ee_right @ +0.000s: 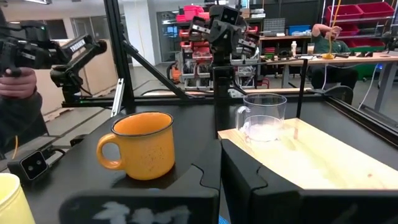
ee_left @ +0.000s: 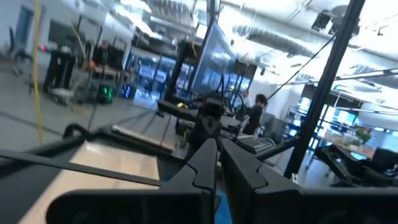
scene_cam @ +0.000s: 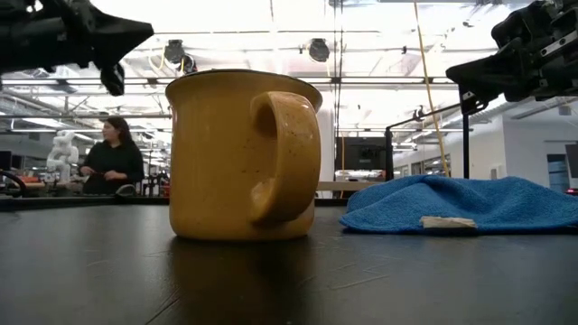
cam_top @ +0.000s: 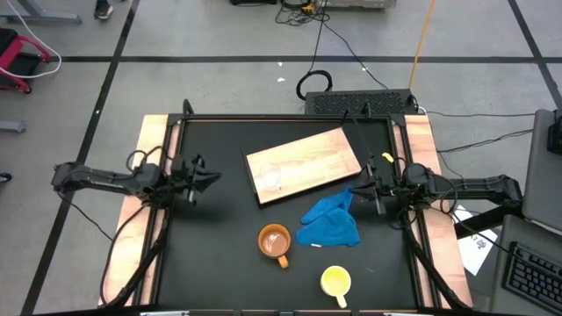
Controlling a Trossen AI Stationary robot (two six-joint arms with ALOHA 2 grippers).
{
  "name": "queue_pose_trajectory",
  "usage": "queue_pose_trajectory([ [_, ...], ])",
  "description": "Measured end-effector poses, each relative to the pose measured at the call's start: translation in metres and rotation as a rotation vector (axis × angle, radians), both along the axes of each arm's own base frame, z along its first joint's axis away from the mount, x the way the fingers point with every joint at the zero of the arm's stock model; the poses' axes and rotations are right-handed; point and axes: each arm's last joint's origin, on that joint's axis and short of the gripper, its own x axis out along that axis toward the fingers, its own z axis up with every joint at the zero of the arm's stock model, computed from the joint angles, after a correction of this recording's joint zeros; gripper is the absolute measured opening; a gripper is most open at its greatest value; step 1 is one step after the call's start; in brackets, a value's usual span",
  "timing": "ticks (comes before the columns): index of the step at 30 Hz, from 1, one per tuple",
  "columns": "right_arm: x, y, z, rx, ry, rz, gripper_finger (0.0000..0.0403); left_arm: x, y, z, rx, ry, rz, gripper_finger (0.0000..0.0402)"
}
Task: Stack small to large cups/mugs on shelf
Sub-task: Put the yellow mug on the shelf
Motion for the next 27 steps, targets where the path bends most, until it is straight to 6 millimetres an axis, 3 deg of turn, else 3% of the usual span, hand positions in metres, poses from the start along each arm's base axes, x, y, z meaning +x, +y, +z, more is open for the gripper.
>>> queue_pose_trajectory([
  [7,0.000,0.000,0.000,0.000,0.000,0.000,0.0000,0.037,-0.006,0.032,0.031,0.185,-0.060,0.0045],
  [17,0.000,0.000,0.000,0.002,0.000,0.000,0.0000,0.102,-0.015,0.080,0.141,0.294,-0.076,0.0174],
  [22,0.000,0.000,0.000,0.003,0.000,0.000,0.0000,0.121,-0.016,0.093,0.131,0.349,-0.066,0.0214],
  [27,0.000,0.000,0.000,0.003,0.000,0.000,0.0000,0.141,-0.019,0.096,0.135,0.411,-0.118,0.0220],
])
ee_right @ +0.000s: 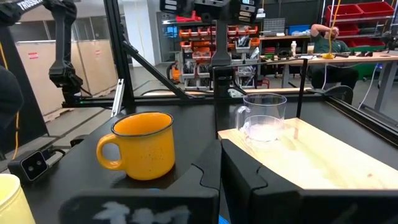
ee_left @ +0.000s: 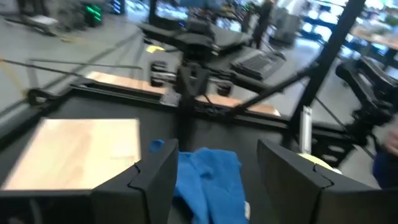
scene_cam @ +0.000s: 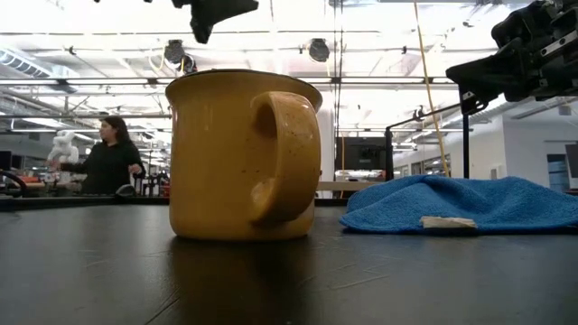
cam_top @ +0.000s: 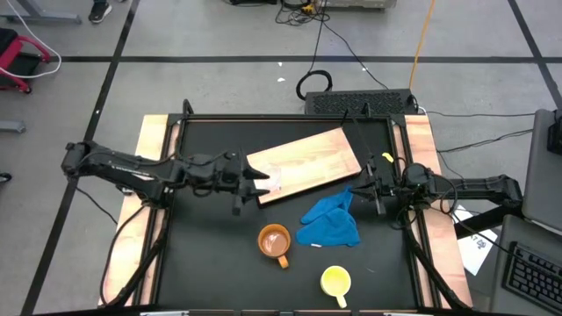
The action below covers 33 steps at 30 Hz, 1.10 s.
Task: Stack small to large cups/mugs on shelf
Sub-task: Put the yellow mug on the shelf
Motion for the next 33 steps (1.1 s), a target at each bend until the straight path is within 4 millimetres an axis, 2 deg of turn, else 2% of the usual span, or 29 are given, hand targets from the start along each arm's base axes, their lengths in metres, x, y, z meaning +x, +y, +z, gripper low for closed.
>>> queue_pose_trajectory([
  [11,0.000,0.000,0.000,0.000,0.000,0.000,0.0000,0.036,-0.018,0.010,0.067,0.078,-0.128,0.0221],
  [18,0.000,0.000,0.000,-0.001,0.000,0.000,0.0000,0.054,-0.021,0.013,0.091,0.077,-0.158,0.0221],
  [33,0.000,0.000,0.000,-0.008,-0.001,-0.002,0.0000,0.125,-0.040,-0.016,-0.022,0.211,-0.338,0.0221],
])
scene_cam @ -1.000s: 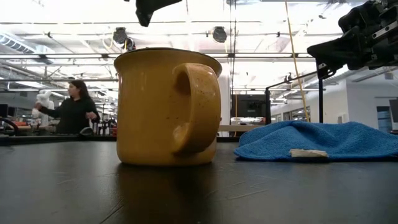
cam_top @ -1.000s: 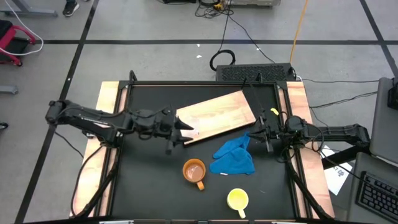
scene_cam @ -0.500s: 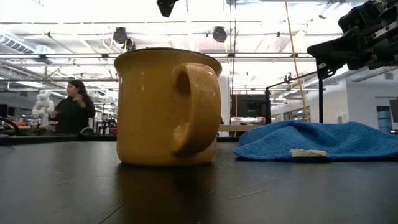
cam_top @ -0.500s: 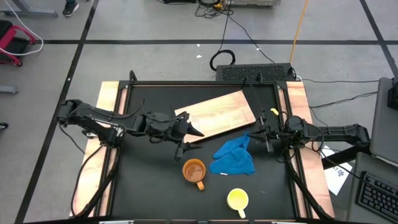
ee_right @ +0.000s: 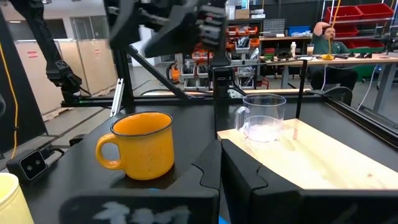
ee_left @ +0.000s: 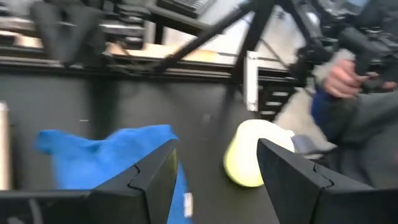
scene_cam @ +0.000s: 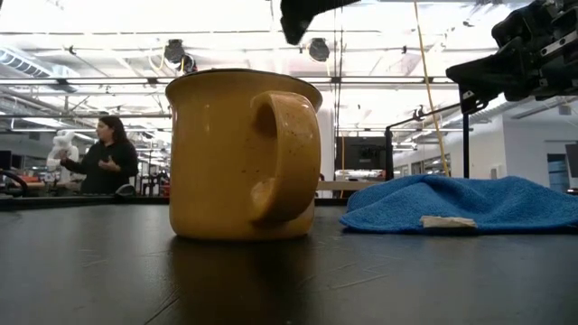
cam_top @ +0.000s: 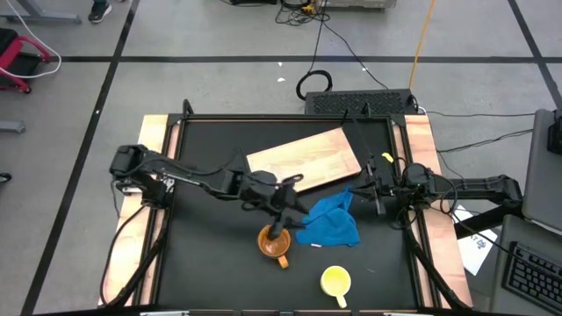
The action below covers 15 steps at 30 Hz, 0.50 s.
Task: Stack small to large cups/mugs on shelf
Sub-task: Put the yellow mug on the shelf
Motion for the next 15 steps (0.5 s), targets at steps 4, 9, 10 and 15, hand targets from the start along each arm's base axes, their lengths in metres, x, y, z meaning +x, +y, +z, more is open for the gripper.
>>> queue_pose_trajectory([
  [4,0.000,0.000,0.000,0.000,0.001,0.000,0.0000,0.012,-0.013,-0.003,-0.026,0.007,-0.090,0.0221],
  [9,0.000,0.000,0.000,0.000,-0.003,-0.001,0.0000,0.021,-0.032,-0.001,-0.035,-0.001,-0.144,0.0221],
  [10,0.000,0.000,0.000,0.000,-0.005,-0.001,0.0000,0.023,-0.036,-0.002,-0.038,-0.001,-0.151,0.0221],
  [15,0.000,0.000,0.001,0.000,-0.008,-0.001,0.0000,0.037,-0.054,-0.008,-0.043,0.015,-0.170,0.0221],
])
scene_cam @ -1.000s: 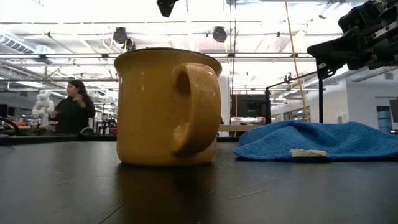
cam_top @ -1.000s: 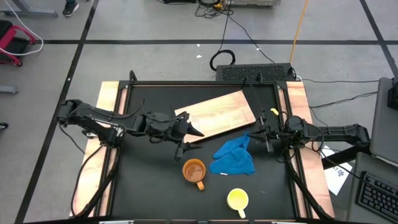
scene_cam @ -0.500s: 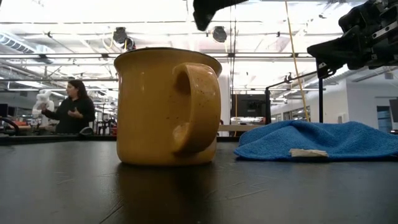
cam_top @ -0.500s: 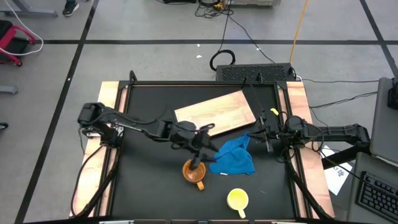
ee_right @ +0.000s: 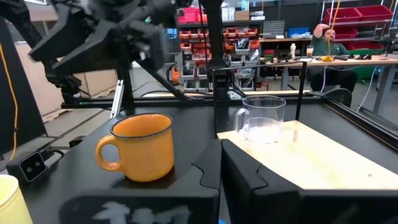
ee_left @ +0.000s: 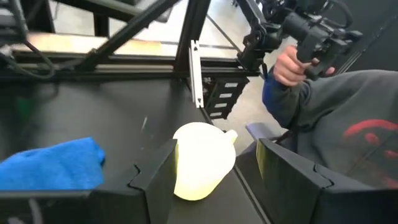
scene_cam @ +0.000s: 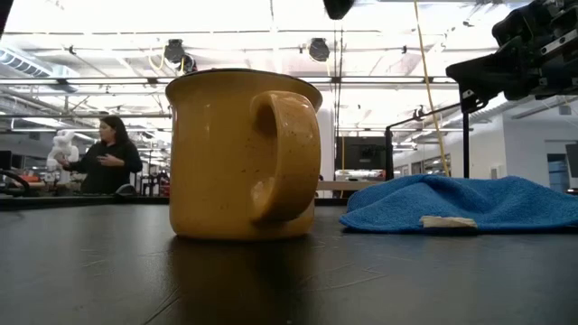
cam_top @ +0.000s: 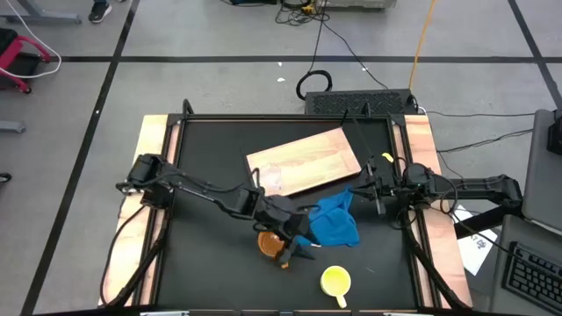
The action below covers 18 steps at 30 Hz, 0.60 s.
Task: Stack small to large cups/mugs on shelf
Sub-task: Put the yellow mug on the shelf
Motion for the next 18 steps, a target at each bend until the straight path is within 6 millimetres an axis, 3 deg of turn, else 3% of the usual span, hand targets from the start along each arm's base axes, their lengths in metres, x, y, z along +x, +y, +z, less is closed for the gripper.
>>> queue_pose_trajectory([
  [10,0.000,0.000,0.001,0.000,-0.007,0.000,0.0000,0.030,-0.014,-0.017,-0.009,0.082,0.002,0.0221],
  [18,0.000,0.000,0.000,0.000,-0.005,0.000,0.0000,0.034,-0.016,-0.016,0.032,0.158,0.019,0.0221],
])
